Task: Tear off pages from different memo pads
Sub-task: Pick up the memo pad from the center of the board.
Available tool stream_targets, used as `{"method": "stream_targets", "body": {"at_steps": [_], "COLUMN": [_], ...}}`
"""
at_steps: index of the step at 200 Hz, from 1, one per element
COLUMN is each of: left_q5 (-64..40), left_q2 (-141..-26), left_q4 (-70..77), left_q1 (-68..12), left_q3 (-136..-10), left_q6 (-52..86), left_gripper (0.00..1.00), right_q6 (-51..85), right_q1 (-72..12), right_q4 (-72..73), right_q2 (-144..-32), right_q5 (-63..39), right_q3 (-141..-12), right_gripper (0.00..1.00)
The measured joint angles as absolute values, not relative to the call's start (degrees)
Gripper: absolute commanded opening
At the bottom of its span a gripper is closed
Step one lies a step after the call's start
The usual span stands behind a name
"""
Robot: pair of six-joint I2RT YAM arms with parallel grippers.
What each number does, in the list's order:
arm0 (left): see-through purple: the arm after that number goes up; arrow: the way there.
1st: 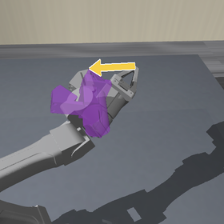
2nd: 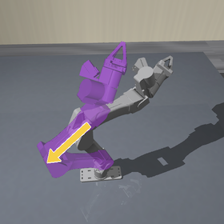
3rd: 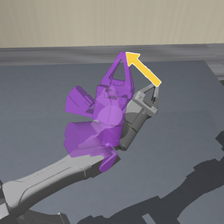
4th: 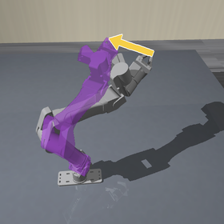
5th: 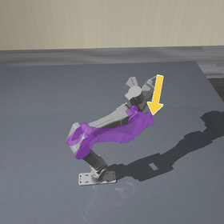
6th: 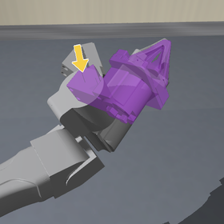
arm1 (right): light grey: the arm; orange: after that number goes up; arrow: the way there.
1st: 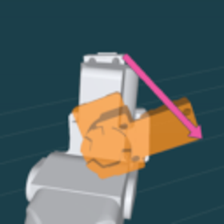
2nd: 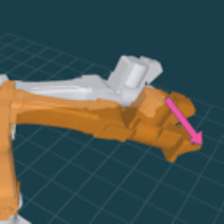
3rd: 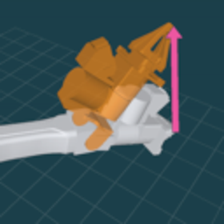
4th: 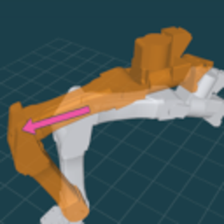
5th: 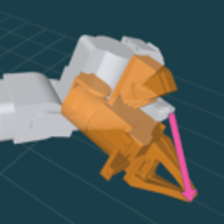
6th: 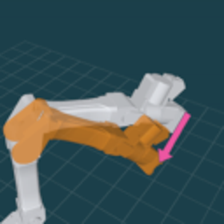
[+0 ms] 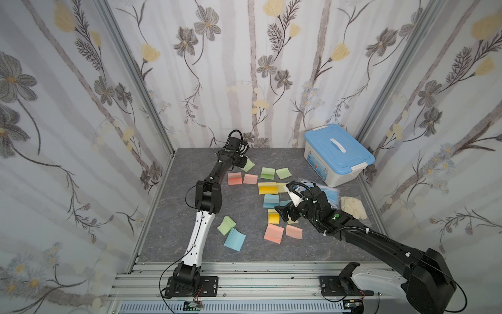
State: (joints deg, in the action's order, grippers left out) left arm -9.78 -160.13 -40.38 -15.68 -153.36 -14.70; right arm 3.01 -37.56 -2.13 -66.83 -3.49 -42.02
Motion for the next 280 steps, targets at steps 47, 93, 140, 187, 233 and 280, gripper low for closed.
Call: {"method": "stream_targets", "body": {"at_steps": [47, 93, 140, 187, 233, 280], "left_q5": [-6.3, -2.5, 0.6, 3.1, 6.7, 10.3], "left_q2": [-160.2, -160.0, -156.6, -143.0, -128.6, -103.9], "left_q4": [-41.3, -41.3, -42.2, -39.0, -34.5, -27.6], "left_q1": [-16.2, -17.5, -18.1, -17.5, -17.5, -17.6], "left_q3": [-152.9, -152.6, -150.8, -140.6, -128.0, -94.6], "left_q6": [-16.5, -16.9, -13.5, -5.8, 2.2, 18.3], "left_gripper": [0.02, 0.00, 0.00, 0.00, 0.00, 0.00], "right_q6": [3.0, 3.0, 3.0, 3.0, 3.3, 5.0], "right_q1": [-38.0, -38.2, -38.4, -38.6, -38.7, -38.7], "right_q4": [-2.3, -2.4, -2.5, -2.5, -2.5, -2.9], "right_q2": [-66.8, -66.8, -66.9, -67.2, -66.9, -66.1], "right_q5": [-3.7, -4.2, -4.5, -4.5, -2.3, 1.3], "right_q3": [-42.3, -42.4, -42.6, -42.6, -42.6, -42.6], "right_gripper": [1.00, 1.00, 1.00, 1.00, 1.00, 1.00]}}
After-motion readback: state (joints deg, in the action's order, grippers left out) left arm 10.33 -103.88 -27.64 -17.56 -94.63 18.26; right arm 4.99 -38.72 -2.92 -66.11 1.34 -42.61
